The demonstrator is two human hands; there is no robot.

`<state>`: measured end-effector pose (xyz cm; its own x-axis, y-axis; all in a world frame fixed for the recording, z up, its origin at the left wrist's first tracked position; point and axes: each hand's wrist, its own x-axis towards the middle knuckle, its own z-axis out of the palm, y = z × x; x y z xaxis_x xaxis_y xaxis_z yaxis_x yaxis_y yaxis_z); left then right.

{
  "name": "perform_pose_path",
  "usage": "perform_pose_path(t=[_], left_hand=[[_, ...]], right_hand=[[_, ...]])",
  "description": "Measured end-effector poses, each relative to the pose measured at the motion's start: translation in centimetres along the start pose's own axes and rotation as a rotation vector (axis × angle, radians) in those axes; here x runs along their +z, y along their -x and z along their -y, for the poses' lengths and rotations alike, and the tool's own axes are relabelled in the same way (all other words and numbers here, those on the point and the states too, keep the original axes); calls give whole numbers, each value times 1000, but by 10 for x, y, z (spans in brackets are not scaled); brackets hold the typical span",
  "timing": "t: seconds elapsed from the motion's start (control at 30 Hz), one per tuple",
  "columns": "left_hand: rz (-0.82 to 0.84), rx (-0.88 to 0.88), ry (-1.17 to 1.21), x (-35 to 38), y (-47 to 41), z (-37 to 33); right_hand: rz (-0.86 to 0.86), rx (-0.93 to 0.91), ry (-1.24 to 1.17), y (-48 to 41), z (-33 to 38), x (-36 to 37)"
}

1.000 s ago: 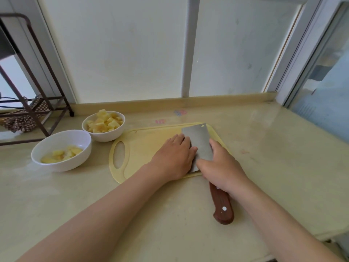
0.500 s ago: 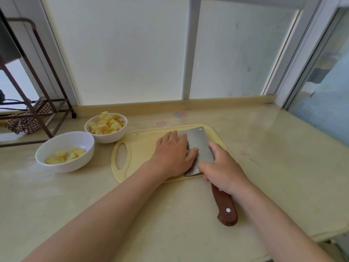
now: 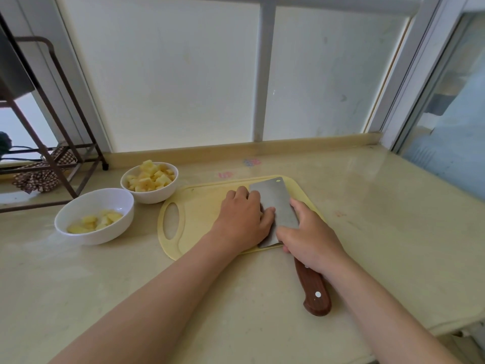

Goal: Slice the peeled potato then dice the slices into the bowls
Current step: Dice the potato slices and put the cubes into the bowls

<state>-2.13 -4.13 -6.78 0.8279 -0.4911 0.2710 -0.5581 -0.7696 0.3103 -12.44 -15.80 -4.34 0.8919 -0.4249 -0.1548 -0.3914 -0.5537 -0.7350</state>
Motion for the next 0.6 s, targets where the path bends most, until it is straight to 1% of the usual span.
perform_pose_path(t=[0.17, 0.27, 0.47, 0.6], left_hand=[[-3, 75, 3, 0, 1, 1], [-21, 127, 13, 3, 0, 4], [116, 214, 109, -6, 1, 7], [160, 248, 157, -7, 0, 10]], right_hand=[[-10, -3, -2, 1, 1, 1], [28, -15, -15, 2, 5, 0], [86, -53, 9, -2, 14, 0], [83, -76, -68, -1, 18, -4]])
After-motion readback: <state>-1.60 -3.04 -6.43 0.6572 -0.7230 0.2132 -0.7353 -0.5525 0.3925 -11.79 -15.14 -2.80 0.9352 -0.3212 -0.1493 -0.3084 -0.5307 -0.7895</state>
